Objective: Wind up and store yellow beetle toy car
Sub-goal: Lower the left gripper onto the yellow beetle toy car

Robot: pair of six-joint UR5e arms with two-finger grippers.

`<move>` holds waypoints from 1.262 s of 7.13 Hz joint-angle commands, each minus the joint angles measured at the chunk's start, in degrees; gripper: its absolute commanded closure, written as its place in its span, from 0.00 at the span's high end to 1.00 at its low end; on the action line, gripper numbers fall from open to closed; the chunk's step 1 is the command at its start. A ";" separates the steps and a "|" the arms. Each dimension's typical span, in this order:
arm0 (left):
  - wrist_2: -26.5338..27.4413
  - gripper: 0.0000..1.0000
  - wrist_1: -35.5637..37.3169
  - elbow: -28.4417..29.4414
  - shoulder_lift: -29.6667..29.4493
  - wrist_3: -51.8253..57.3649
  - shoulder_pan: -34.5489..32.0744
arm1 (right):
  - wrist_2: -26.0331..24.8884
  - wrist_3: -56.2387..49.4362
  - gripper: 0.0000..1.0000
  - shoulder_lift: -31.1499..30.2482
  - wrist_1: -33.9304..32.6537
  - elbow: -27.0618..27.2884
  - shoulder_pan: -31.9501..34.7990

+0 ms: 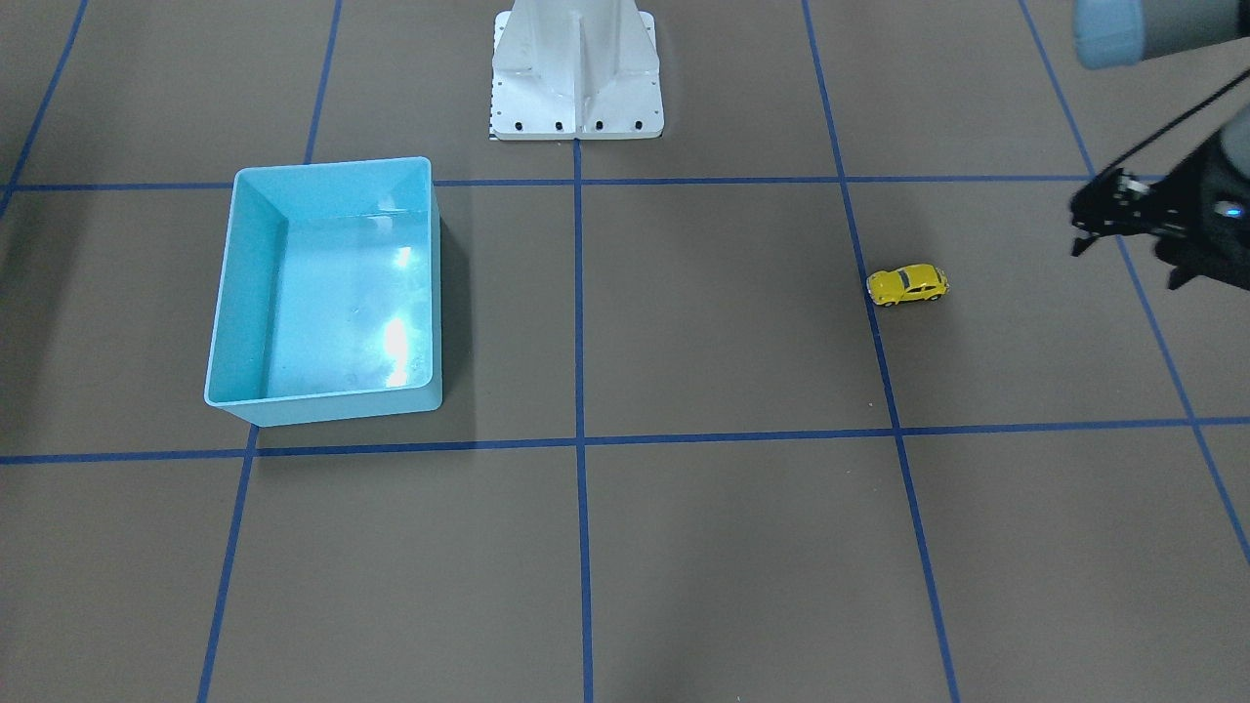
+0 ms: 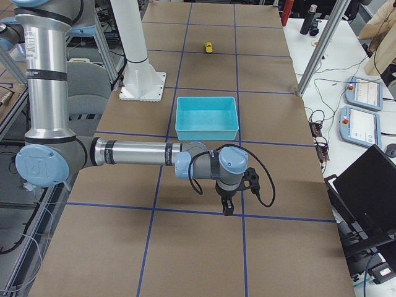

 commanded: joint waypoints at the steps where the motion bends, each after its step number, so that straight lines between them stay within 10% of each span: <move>1: 2.96 1.00 -0.44 -0.84 -4.46 6.66 9.54 | -0.04 -0.03 1.00 0.23 0.00 -0.06 0.00; 6: 10.61 1.00 -8.18 -0.93 -3.32 24.52 20.53 | -0.04 0.05 1.00 0.58 0.00 0.02 0.00; 9: 10.61 1.00 -22.72 -0.75 7.27 24.36 23.18 | 0.14 0.05 1.00 0.67 0.00 0.02 0.00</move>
